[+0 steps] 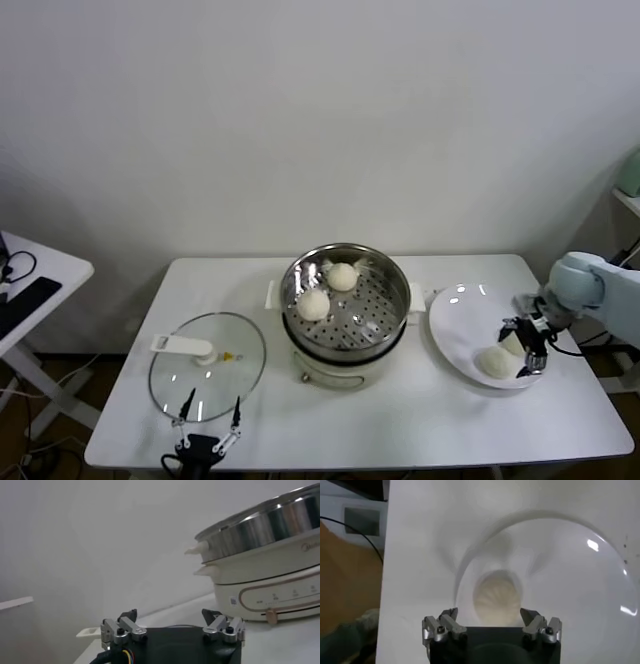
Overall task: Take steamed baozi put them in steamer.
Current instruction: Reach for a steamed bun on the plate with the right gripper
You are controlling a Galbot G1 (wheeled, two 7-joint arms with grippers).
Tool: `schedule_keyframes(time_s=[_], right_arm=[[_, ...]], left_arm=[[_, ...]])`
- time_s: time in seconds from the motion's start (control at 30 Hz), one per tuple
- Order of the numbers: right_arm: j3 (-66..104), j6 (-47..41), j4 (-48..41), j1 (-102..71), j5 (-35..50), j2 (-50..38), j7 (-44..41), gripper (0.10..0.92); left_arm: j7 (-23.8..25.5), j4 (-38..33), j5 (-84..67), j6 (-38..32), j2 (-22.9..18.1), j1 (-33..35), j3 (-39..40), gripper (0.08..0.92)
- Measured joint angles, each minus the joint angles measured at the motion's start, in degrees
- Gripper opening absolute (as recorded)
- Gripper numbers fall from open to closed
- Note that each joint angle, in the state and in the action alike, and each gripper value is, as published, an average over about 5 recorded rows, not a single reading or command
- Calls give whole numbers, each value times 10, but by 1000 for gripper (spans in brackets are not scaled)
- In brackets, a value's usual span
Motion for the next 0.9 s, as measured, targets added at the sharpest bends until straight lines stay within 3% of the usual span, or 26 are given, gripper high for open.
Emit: schedule_keyframes(time_s=[0.53,0.9], right_arm=[[82,-8,-44,-81,-24,31,10,816],[99,-6,-59,-92,-30,42,7,699]], left_arm=[[-1,0,4,-3,2,3,-2,823],[-1,6,7,-5,2,-1,-3,823]])
